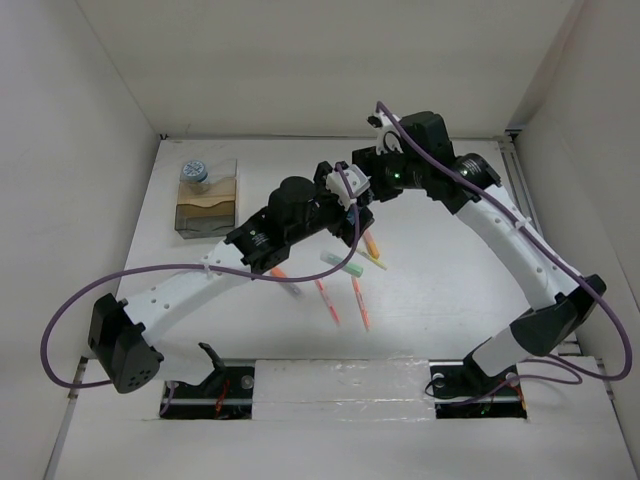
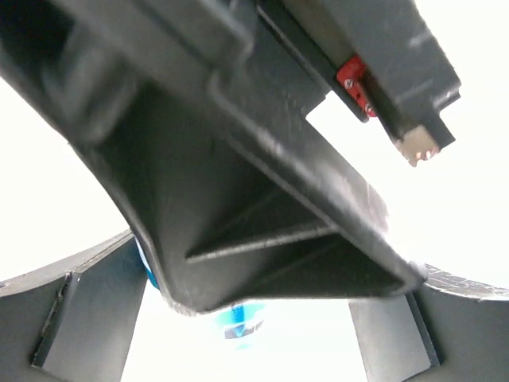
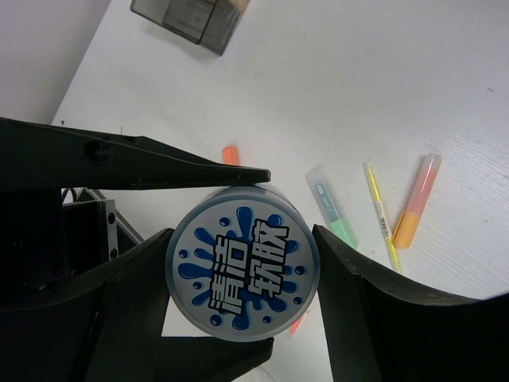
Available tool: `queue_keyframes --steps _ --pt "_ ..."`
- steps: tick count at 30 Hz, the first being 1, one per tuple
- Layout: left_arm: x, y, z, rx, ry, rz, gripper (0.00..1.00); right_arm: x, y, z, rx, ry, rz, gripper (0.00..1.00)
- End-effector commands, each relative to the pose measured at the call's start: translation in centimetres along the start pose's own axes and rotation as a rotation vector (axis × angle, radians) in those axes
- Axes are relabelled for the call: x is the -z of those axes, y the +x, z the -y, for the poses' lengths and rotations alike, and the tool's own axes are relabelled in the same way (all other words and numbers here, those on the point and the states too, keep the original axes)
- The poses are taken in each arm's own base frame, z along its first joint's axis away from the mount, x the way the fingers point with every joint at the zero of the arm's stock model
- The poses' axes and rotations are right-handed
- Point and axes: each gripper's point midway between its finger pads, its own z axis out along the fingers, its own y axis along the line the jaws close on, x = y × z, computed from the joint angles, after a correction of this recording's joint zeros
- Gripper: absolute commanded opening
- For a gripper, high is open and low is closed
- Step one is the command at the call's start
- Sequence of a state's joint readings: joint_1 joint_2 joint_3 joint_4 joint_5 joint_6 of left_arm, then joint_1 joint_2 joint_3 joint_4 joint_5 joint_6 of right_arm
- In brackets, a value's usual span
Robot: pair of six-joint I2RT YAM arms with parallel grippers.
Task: Sort the stationery into containers
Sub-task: Place the stationery in the storage box.
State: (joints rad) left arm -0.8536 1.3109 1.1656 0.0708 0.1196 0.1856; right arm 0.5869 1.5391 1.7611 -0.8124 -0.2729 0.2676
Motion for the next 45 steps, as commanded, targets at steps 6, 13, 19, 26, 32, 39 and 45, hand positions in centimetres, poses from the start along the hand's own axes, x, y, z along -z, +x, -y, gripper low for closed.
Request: queue_keyframes --steps 6,13,19,26,32,39,45 --pt "0.4 -1.1 1.0 0.008 0.047 0.014 0.75 4.0 -6.8 -2.0 0.050 -0.049 0.267 0.00" --pt "0.2 -1.2 1.0 0.008 0.047 0.014 0.64 4.5 -6.9 -2.2 0.053 -0.052 0.276 0.00" --pt "0.2 -1.2 1.0 0.008 0.047 0.014 0.52 4.5 -6.9 -3.1 0.063 -0.101 0.271 0.00" --pt "-0.1 -1.3 0.5 0.009 0.026 0.012 0.00 5.0 -6.5 -4.3 0.085 -0.176 0.281 0.00" --pt "0.1 -1.3 0.0 0.006 -0.012 0.041 0.00 4.8 -6.0 -4.5 0.088 -0.195 0.272 0.29" --pt "1.0 -2.2 -0.3 0.004 -0.027 0.079 0.00 4.3 -5.6 -4.1 0.090 -0.223 0.270 0.79" --pt "1.0 -1.7 -0.2 0.005 -0.026 0.070 0.00 4.8 -6.3 -3.3 0.069 -0.213 0.298 0.99"
